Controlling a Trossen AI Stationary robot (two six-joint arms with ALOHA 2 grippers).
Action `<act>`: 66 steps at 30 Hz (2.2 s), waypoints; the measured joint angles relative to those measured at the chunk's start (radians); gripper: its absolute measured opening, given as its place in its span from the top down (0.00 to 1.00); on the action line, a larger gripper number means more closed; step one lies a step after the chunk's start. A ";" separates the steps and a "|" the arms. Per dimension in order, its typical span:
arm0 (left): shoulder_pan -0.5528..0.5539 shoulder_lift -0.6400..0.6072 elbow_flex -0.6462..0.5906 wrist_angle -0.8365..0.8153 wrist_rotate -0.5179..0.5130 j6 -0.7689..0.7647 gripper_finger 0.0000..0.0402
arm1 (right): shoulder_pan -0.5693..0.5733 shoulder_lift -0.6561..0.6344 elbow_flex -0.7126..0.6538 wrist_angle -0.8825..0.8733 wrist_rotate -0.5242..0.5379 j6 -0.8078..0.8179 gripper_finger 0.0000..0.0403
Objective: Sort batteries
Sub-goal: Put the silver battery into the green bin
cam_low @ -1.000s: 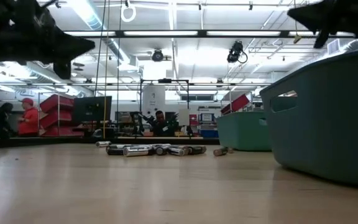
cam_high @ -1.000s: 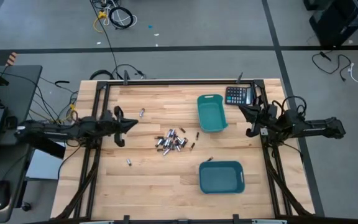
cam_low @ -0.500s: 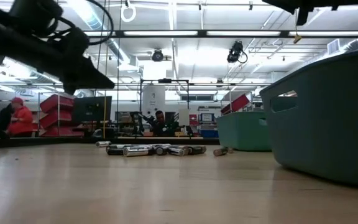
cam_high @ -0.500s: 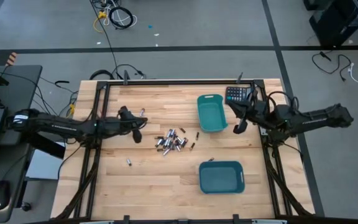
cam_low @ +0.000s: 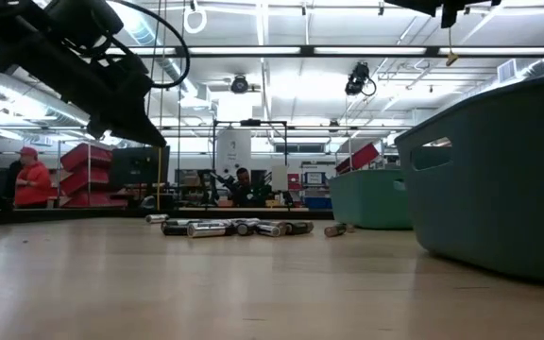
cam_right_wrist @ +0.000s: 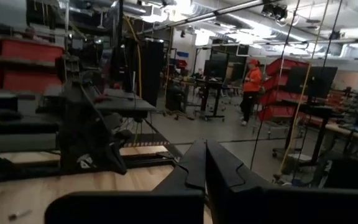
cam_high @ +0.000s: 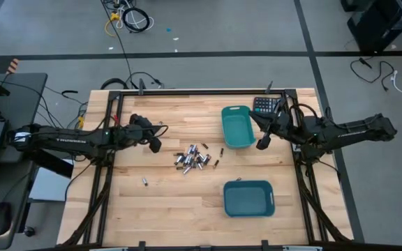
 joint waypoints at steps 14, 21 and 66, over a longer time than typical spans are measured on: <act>0.018 0.211 0.002 0.198 -0.020 -0.253 0.98 | -0.006 -0.003 0.001 0.047 0.012 -0.067 1.00; 0.055 0.299 0.002 0.263 -0.049 -0.329 0.98 | -0.009 -0.003 0.001 0.046 0.105 -0.084 1.00; 0.270 0.602 0.369 -0.414 0.078 -0.327 0.83 | -0.010 -0.003 0.001 0.040 0.212 -0.075 0.90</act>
